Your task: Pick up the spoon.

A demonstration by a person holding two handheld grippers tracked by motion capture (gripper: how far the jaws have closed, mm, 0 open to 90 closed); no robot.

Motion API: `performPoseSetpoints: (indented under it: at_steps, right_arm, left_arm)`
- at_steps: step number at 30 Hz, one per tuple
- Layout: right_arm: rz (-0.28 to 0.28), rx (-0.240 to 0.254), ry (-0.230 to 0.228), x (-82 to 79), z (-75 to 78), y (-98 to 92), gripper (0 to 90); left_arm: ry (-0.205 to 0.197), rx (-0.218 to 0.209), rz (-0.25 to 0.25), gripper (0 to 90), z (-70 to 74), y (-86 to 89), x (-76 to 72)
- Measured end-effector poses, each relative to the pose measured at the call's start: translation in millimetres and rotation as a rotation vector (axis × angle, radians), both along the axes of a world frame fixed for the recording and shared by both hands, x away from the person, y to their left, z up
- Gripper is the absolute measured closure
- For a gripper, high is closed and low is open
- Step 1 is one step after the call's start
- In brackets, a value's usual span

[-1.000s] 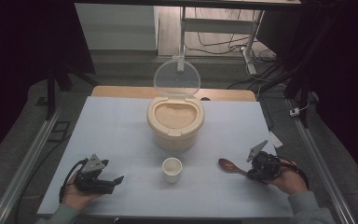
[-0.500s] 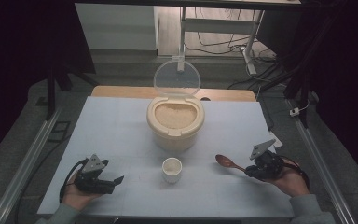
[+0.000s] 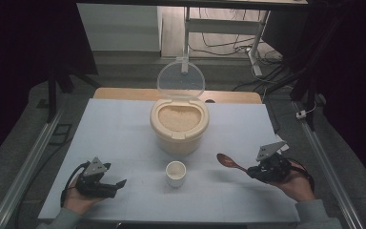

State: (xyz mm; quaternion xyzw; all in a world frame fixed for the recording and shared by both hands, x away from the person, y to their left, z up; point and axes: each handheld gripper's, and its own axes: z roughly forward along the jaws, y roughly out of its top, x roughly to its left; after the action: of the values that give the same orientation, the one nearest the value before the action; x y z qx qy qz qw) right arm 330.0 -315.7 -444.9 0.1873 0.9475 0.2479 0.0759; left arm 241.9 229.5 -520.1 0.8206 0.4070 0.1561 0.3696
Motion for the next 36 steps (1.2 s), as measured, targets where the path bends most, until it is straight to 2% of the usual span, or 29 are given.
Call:
performPoseSetpoints:
  at_steps: [7,8,17,36]
  right_arm:
    - [0.029,0.024,-0.021,-5.6,8.8,11.8,79.9]
    - [0.05,0.033,-0.031,-7.1,10.9,17.5,79.9]
    - [0.116,0.075,-0.057,-12.4,21.1,45.0,79.9]
    - [0.251,0.09,-0.079,-13.8,24.3,112.0,79.8]
  left_arm:
    - [0.001,0.0,0.0,13.6,-0.2,0.1,0.3]
    - [0.002,0.0,0.001,13.6,-0.4,0.0,0.6]
    - [0.003,0.001,0.001,13.6,-0.8,-0.1,0.8]
    - [0.004,0.001,-0.002,13.6,-1.0,-0.7,1.7]
